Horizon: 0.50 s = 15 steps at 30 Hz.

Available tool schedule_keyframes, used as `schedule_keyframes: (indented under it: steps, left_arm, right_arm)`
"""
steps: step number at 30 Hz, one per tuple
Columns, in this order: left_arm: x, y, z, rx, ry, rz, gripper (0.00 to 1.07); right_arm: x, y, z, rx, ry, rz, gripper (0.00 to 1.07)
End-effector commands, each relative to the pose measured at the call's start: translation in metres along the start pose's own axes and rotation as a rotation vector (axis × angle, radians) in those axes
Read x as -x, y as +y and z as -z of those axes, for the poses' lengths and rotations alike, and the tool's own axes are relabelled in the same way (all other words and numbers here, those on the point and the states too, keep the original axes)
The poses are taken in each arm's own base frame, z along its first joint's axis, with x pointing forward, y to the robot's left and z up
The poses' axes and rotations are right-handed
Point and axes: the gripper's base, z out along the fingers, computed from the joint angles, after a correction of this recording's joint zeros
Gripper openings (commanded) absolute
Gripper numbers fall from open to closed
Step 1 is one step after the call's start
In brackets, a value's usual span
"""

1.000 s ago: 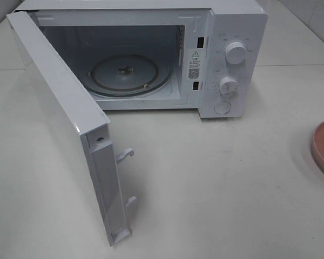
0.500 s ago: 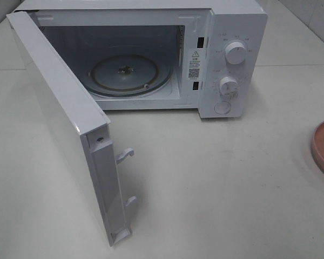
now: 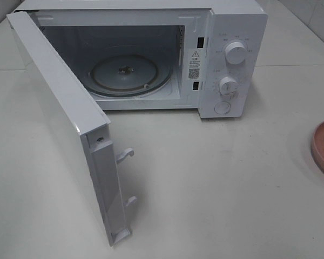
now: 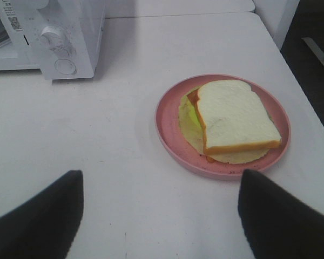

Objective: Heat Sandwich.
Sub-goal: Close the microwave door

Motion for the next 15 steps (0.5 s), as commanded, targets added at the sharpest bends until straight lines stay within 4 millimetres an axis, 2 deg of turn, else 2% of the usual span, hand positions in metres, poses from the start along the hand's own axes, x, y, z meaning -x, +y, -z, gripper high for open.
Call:
schedule_keyframes:
  steps: [1,12,15]
  left_arm:
    - [-0.002,-0.001,0.003,0.001,-0.033,0.003,1.01]
    - [0.006,0.000,-0.005,-0.002,0.021,0.006,1.01]
    - [0.017,0.001,-0.010,0.000,0.021,0.008,0.93]
  right_arm:
    - [-0.003,-0.001,0.003,0.000,-0.021,-0.011,0.76]
    - [-0.003,-0.001,0.003,0.000,-0.021,-0.011,0.76]
    - [-0.003,-0.001,0.003,0.000,-0.021,-0.011,0.76]
